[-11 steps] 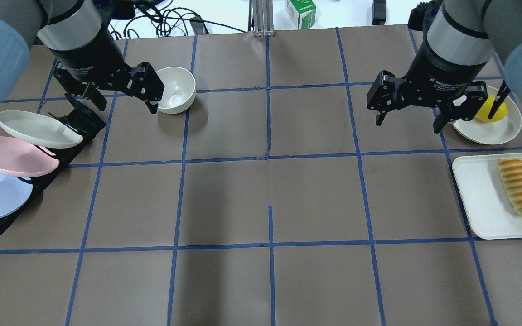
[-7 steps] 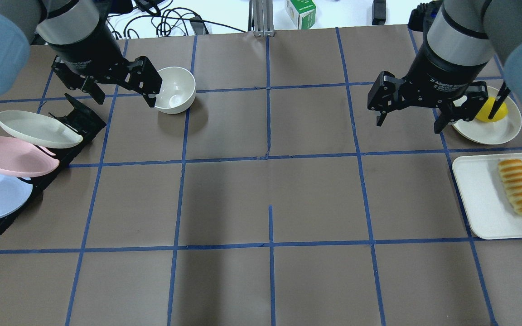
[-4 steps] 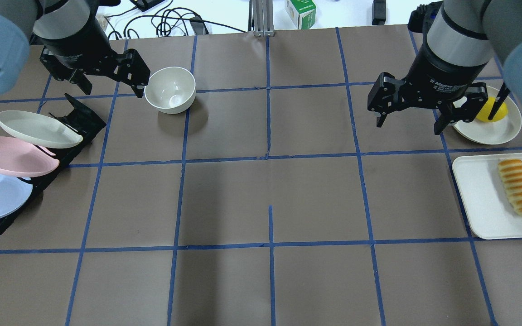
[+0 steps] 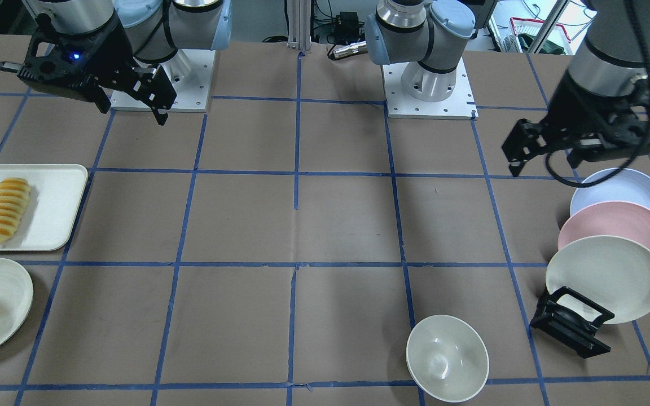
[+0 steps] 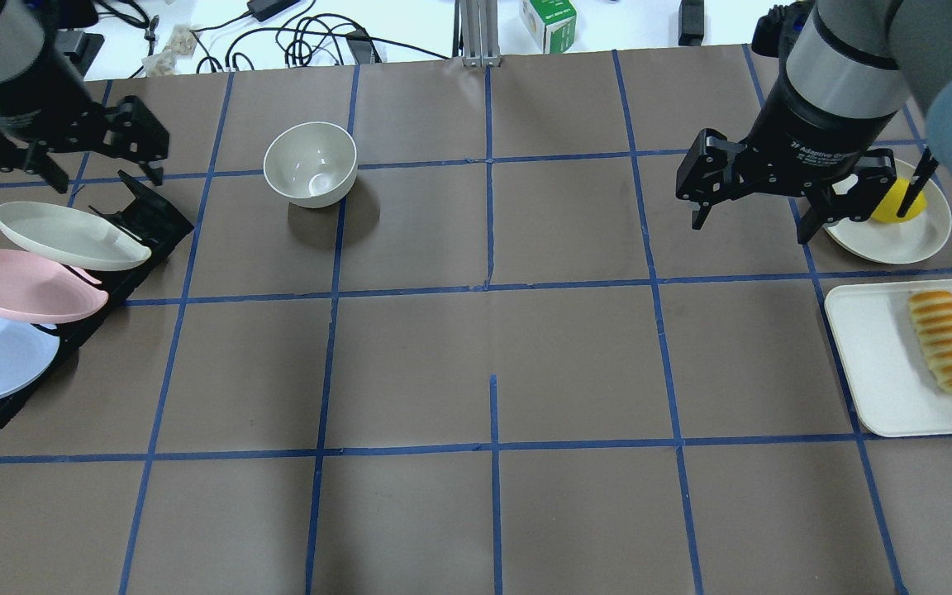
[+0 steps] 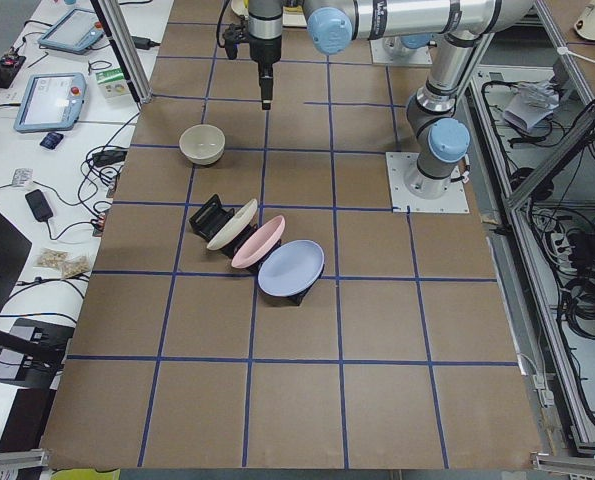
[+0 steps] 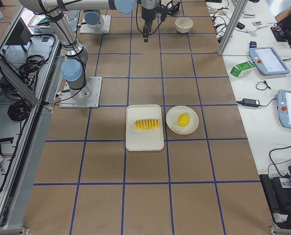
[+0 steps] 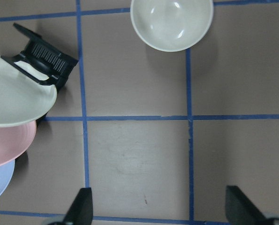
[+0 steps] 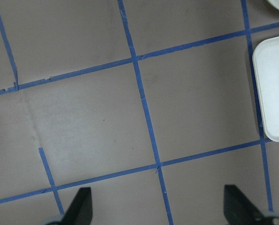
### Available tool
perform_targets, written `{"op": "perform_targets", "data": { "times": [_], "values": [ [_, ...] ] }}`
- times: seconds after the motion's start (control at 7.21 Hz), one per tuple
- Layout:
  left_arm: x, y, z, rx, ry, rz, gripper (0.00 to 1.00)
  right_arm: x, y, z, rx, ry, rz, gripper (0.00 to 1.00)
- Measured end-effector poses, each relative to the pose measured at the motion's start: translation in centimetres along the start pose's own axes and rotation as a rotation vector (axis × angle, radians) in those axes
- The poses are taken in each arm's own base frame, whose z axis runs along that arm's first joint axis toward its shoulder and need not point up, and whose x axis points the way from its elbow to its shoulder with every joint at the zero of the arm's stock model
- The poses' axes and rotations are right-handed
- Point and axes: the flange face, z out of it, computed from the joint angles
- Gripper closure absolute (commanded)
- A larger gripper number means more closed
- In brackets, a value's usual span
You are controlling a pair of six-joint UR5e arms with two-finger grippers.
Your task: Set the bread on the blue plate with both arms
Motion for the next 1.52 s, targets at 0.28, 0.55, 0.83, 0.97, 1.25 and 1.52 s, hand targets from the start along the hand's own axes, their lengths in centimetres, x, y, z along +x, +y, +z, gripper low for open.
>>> {"op": "perform_targets", "data": {
  "times": [0.28,0.55,0.83,0.97,1.25,1.52],
  "values": [
    [-10.4,-0.1,3.9,-0.073,-0.001,-0.192,0.0,0.5,-0.5,0.3,-0.002,0.008,-0.014,0.0],
    [-18.9,1.5,7.0,-0.114,0.003,-0.353,0.0,3.6,-2.2,1.4,-0.018,0.009,-0.051,0.0],
    [-27.2,3.1,10.5,-0.134,0.009,-0.495,0.0,9.4,-3.9,4.2,-0.064,0.004,-0.058,0.0],
    [-30.5,3.3,12.5,-0.129,0.007,-0.543,0.0,12.2,-4.4,5.7,-0.077,0.001,-0.061,0.0],
    [-34.7,3.9,16.7,-0.162,0.019,-0.616,0.01,18.1,-5.1,8.7,-0.073,0.001,-0.091,0.0],
    [-36.6,4.4,20.4,-0.195,0.032,-0.646,0.04,24.4,-4.8,12.3,-0.048,-0.002,-0.144,0.0]
  ]
}}
